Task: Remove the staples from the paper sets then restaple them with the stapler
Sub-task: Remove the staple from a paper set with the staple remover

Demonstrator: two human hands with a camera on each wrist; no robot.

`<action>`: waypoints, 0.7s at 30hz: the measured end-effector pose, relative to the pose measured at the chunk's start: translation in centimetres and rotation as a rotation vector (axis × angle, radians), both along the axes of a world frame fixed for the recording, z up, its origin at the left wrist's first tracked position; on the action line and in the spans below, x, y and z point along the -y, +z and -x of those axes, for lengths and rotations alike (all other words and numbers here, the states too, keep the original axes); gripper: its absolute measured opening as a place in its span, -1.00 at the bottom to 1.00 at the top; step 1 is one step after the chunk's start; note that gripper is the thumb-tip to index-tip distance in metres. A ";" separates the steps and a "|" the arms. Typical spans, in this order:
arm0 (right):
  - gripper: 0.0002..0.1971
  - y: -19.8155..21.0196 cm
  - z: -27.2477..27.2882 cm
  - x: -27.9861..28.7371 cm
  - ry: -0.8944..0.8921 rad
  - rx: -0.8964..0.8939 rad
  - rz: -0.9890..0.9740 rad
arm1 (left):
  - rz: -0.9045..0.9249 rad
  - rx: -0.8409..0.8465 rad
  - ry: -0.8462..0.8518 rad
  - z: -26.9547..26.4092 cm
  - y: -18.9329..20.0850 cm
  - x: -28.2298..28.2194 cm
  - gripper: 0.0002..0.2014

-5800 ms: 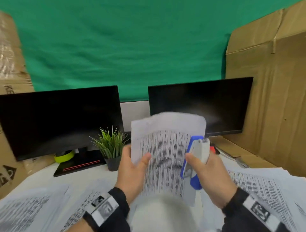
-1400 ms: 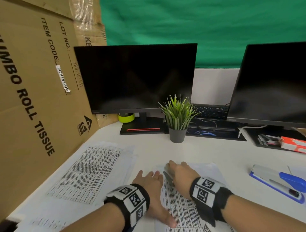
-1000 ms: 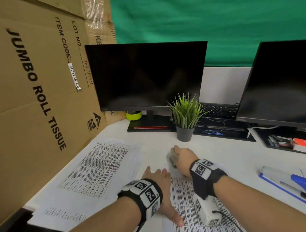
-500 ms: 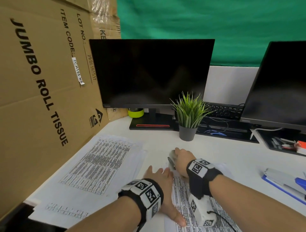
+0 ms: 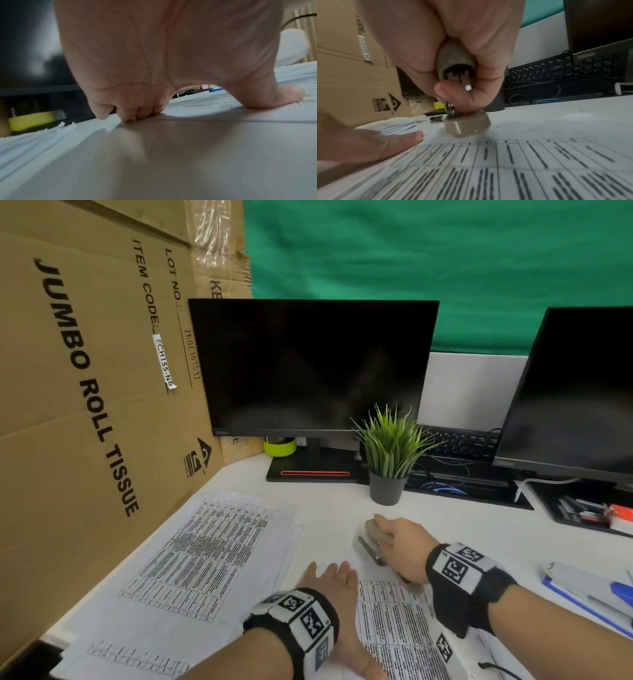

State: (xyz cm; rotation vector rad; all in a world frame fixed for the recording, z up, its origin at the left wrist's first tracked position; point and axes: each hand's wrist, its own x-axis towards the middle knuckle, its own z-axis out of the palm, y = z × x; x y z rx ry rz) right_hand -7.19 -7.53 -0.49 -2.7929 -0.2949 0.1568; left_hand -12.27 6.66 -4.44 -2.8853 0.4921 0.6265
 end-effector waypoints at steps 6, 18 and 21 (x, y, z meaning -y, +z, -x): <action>-0.54 -2.5 1.6 -0.6 0.149 -0.081 0.107 | 0.063 0.027 0.106 -0.7 -1.7 0.5 -0.45; -0.56 -1.9 -3.0 -3.9 -0.069 -0.091 -0.036 | -0.001 0.010 0.063 -1.2 -1.4 0.6 -0.46; -0.52 -0.5 -2.6 -1.9 -0.043 -0.065 -0.062 | -0.053 -0.022 0.054 -1.3 -0.8 0.7 -0.43</action>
